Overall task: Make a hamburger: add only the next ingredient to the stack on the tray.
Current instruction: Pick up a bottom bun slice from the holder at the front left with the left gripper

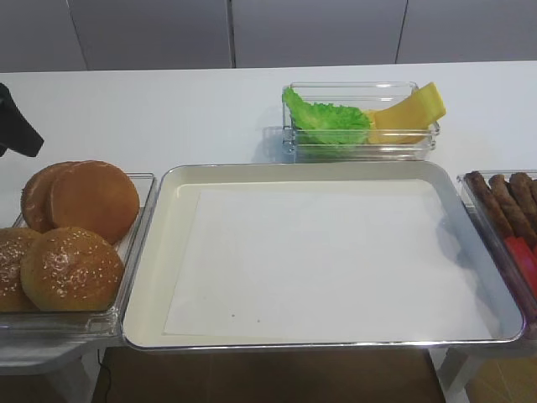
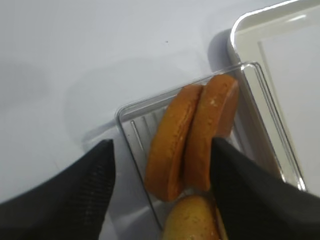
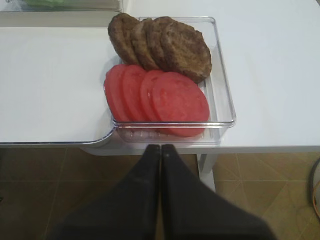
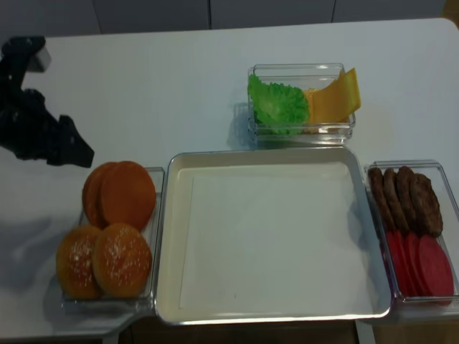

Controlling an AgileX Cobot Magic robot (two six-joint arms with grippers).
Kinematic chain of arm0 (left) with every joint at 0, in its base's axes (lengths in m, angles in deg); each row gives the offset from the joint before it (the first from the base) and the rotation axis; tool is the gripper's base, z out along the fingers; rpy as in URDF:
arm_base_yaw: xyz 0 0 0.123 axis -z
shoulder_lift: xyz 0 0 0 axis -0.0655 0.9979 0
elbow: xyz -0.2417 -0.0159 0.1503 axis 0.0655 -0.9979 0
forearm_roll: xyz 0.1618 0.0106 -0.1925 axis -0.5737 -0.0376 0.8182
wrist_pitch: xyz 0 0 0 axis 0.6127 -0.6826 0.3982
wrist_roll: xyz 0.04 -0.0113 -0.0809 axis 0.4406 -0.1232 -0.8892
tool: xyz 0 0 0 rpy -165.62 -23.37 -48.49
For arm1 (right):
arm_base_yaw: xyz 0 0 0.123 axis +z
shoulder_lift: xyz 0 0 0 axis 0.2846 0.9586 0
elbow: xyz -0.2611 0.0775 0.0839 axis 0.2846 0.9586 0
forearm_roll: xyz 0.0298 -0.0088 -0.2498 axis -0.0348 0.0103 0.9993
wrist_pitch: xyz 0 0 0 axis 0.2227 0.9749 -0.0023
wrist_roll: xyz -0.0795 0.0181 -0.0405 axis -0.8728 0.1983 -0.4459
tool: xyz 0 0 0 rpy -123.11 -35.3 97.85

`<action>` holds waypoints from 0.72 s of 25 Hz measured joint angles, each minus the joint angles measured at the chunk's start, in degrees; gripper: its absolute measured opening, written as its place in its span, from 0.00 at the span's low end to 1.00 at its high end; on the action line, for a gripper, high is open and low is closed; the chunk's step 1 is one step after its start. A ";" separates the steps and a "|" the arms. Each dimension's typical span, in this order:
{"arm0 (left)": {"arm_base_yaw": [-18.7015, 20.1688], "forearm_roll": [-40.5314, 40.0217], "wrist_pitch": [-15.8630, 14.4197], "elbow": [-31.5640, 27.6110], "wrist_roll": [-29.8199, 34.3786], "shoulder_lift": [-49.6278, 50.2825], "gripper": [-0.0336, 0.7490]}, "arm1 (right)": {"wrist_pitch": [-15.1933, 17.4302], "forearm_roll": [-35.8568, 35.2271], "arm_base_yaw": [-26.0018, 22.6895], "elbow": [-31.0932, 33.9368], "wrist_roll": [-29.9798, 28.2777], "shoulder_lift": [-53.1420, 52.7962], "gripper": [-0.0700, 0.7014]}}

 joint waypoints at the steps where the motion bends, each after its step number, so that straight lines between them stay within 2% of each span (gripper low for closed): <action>1: 0.00 0.00 -0.13 0.03 0.84 0.48 0.61 | 0.00 0.00 0.00 0.00 0.00 0.00 0.03; 18: 0.00 2.95 -0.59 0.38 3.24 6.84 0.58 | 0.00 0.00 0.00 0.00 0.00 0.00 0.03</action>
